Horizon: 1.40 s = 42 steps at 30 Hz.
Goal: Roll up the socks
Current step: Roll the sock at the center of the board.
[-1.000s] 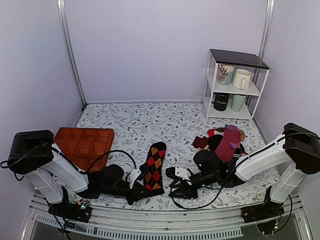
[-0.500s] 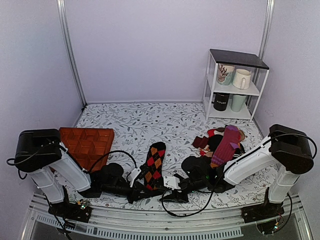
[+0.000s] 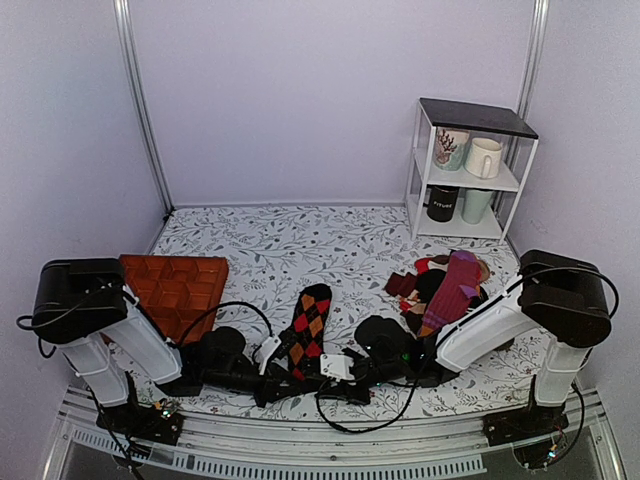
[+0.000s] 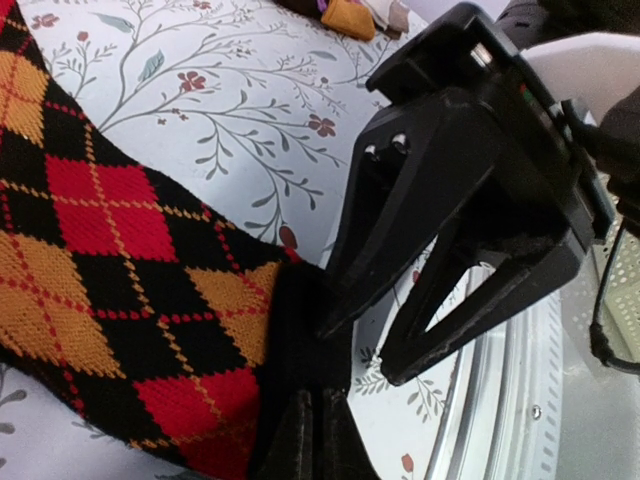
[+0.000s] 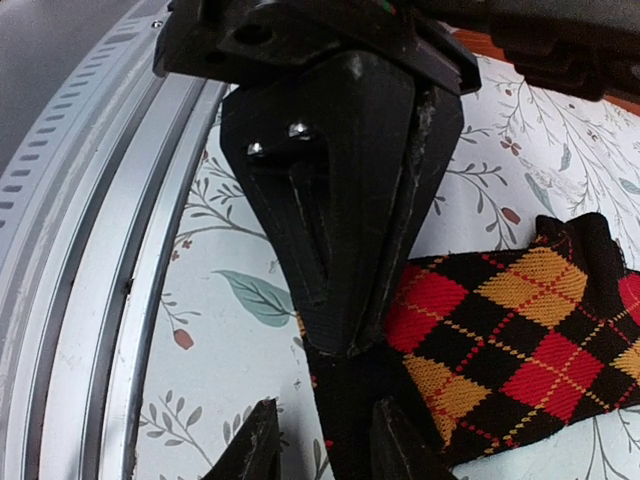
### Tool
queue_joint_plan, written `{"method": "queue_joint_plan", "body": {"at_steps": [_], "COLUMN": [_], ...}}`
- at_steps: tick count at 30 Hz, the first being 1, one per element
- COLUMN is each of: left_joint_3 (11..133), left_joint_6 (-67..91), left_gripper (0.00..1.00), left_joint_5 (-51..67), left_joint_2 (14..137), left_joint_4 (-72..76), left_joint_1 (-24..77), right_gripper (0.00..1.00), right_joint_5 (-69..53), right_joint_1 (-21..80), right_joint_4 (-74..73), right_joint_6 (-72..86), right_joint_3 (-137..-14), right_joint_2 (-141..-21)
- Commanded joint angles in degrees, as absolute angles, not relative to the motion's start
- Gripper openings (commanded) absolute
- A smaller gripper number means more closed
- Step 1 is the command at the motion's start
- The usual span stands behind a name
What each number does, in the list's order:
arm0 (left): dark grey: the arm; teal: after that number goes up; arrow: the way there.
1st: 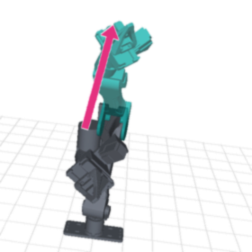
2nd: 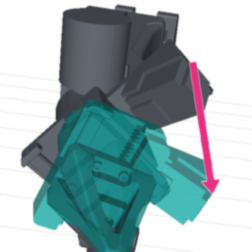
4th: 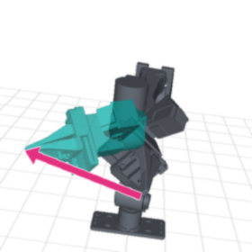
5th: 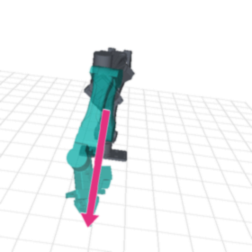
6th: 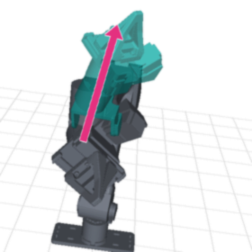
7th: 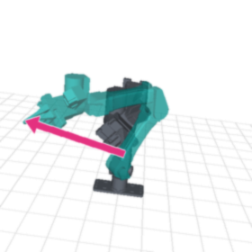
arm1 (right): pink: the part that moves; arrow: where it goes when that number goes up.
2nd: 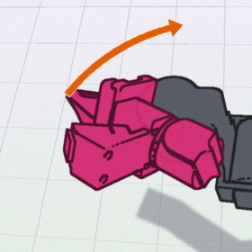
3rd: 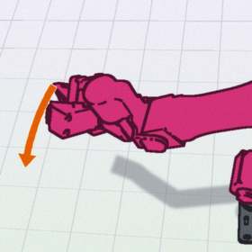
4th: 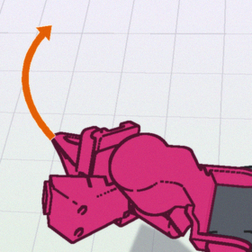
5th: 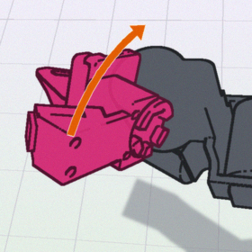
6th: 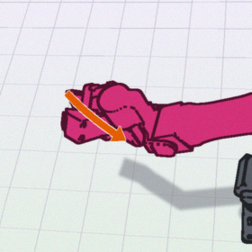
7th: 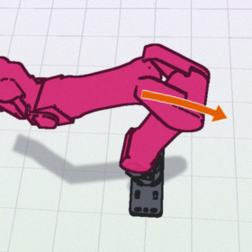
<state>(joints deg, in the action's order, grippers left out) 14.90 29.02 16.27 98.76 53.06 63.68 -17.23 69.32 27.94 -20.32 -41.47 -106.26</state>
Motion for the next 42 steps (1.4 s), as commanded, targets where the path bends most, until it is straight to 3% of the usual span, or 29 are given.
{"method": "queue_joint_plan", "body": {"at_steps": [1,10,26,42], "left_joint_3": [12.0,11.9,11.6,11.7], "left_joint_6": [29.6,29.5,29.3,28.6], "left_gripper": [0.0,0.0,0.0,0.0], "left_joint_5": [17.4,17.7,18.2,18.1], "left_joint_2": [102.9,103.2,103.9,103.4], "left_joint_4": [38.7,38.9,39.7,40.8], "left_joint_1": [63.6,63.6,63.6,63.5], "right_gripper": [0.33,0.38,0.38,0.03], "right_joint_5": [-13.1,-15.3,-15.5,-14.0], "right_joint_1": [69.5,69.6,69.6,69.5], "right_joint_4": [29.6,30.1,29.1,20.2], "right_joint_6": [-20.1,-21.7,-24.1,-16.2], "right_joint_3": [-41.6,-39.4,-42.9,-40.8], "right_joint_2": [-107.5,-100.1,-110.0,-109.4]}}
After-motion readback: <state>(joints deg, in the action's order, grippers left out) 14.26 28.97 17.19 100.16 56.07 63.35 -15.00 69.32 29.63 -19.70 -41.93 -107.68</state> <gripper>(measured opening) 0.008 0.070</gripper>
